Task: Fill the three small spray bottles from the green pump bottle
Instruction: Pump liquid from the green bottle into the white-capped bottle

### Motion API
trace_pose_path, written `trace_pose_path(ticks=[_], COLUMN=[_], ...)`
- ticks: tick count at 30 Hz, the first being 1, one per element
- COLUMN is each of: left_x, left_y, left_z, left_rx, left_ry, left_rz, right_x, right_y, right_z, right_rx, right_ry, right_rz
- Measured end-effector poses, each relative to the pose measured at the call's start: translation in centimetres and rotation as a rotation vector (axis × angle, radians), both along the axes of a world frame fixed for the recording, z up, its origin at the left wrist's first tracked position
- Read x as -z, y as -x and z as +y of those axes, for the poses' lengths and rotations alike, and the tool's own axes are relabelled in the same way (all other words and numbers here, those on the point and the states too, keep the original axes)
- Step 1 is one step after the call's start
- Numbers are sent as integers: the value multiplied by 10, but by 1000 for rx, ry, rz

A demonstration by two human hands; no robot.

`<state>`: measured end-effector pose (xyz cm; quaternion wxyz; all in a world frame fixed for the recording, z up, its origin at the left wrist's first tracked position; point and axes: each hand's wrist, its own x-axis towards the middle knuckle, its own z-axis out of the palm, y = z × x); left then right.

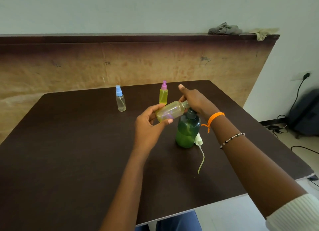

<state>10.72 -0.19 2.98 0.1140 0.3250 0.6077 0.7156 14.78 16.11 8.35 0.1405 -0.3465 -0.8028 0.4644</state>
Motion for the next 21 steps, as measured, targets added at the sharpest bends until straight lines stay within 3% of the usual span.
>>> trace_pose_path(ticks=[8,16,21], left_x=[0,3,3], left_y=[-1,-3,-5], left_z=[0,3,2], left_rx=[9,-4,2], left_ry=[-1,9,-5], left_rz=[-4,-18,-31], right_x=[-15,-1,-15], right_y=[-8,-2,-9], right_z=[-7,-4,-14], right_rx=[-66,40,-11], right_ry=[18,19,23], right_rz=[-118,-38,-113])
